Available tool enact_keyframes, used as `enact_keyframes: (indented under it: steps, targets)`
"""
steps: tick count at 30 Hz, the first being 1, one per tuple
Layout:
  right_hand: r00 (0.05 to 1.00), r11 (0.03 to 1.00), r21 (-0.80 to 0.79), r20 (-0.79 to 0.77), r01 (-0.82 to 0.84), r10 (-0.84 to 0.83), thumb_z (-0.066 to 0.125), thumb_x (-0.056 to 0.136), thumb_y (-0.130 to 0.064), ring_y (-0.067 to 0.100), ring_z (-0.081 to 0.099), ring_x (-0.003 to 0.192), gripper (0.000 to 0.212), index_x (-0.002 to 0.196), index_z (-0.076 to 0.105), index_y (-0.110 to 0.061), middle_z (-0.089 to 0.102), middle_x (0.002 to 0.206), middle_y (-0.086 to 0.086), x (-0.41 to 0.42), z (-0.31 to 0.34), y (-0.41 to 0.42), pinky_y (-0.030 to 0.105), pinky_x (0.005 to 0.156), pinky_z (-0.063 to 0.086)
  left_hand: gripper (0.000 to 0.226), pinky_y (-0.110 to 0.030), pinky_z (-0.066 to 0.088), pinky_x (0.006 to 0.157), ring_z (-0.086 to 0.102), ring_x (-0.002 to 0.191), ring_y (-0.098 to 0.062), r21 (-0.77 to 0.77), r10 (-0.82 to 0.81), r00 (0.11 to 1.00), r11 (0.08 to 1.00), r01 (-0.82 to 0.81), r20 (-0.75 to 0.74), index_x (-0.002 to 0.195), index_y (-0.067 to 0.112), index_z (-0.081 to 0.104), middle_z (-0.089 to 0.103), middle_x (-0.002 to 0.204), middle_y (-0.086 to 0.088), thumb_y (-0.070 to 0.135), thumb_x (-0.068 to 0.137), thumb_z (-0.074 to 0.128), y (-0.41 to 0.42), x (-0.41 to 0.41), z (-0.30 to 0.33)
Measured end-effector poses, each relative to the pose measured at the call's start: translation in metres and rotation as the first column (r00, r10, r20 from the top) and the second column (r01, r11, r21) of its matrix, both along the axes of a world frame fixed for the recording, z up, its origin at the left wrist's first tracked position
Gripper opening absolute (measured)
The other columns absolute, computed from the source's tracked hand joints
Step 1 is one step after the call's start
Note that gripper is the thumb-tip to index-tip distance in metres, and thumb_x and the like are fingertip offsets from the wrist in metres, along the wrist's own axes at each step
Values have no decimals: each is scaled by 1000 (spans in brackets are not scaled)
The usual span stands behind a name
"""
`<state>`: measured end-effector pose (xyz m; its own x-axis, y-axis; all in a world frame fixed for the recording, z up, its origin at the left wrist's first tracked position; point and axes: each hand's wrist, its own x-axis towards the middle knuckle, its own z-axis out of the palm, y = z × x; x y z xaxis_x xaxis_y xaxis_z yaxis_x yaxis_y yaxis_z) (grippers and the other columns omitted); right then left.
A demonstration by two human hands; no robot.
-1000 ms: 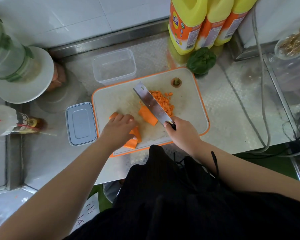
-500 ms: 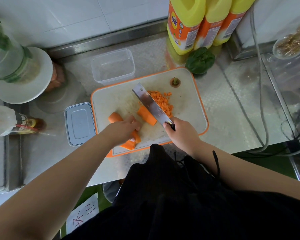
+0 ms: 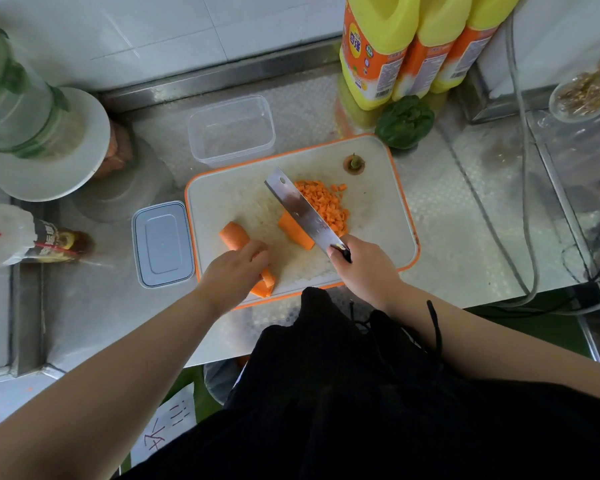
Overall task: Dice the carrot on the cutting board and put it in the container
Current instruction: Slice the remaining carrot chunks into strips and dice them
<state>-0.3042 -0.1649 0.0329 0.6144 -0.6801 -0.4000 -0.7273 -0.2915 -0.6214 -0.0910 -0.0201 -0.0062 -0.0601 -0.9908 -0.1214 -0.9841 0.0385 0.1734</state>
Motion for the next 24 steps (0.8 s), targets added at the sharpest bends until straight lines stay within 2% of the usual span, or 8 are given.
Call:
enact_keyframes:
  steps: [4,8,10,13,15,18,21,24]
  targets:
    - [1000,1000,10,13,-2,2,47,98,-29,10,36,48,40,63,28,-26,37,53,-5,0,0,0,27,47,23,43,-29,40,39,51,45,-30,-65,206,977,976,-210,-62,93,6,62,48,106,-9,-2,58,87,11,-6,-9]
    - [1000,1000,14,22,17,-17,47,98,-29,12,36,48,40,63,28,-25,36,53,-4,0,-2,0,28,48,23,20,-30,45,47,55,54,-33,-142,426,880,877,-459,-211,85,9,64,57,93,-7,4,73,80,-8,-14,3]
    - [999,1000,6,22,24,-24,47,98,-30,12,37,49,39,63,28,-26,37,53,-5,-1,-3,1,28,48,24,5,-33,50,48,59,62,-31,-207,413,874,860,-467,-254,83,12,67,61,89,-4,15,81,71,-24,-16,10]
    - [998,998,-20,10,57,-57,46,98,-33,13,39,51,38,65,28,-31,38,54,-8,-1,-2,0,29,49,27,15,-34,50,45,62,60,-29,-285,365,897,858,-428,-248,87,15,69,65,89,-3,30,86,65,-55,-24,16]
    - [996,995,-38,6,91,-91,46,98,-34,14,41,51,38,65,29,-29,39,54,-6,-1,-2,-3,31,49,28,22,-33,49,47,65,64,-31,-237,391,885,862,-448,-253,96,11,69,68,94,-7,30,85,66,-70,-35,15]
    - [989,989,-25,29,143,-143,48,97,-34,14,44,51,38,63,31,-26,41,52,-4,-3,0,-6,28,46,27,29,-38,50,55,68,82,-35,-42,468,852,871,-490,-233,114,6,65,67,112,-11,18,87,70,-74,-54,3]
    - [987,988,2,45,157,-157,48,97,-32,14,42,50,39,63,29,-28,39,52,-5,-7,2,-8,27,47,25,39,-33,48,42,67,63,-34,-53,378,908,918,-392,-179,111,5,67,69,104,-11,-3,74,76,-57,-64,-10]
    - [987,988,15,42,154,-155,48,98,-32,11,38,49,41,63,27,-29,37,52,-6,-10,2,-8,26,47,25,57,-31,49,41,66,62,-32,-132,344,927,922,-364,-153,113,4,68,71,103,-11,-19,61,72,-47,-62,-16]
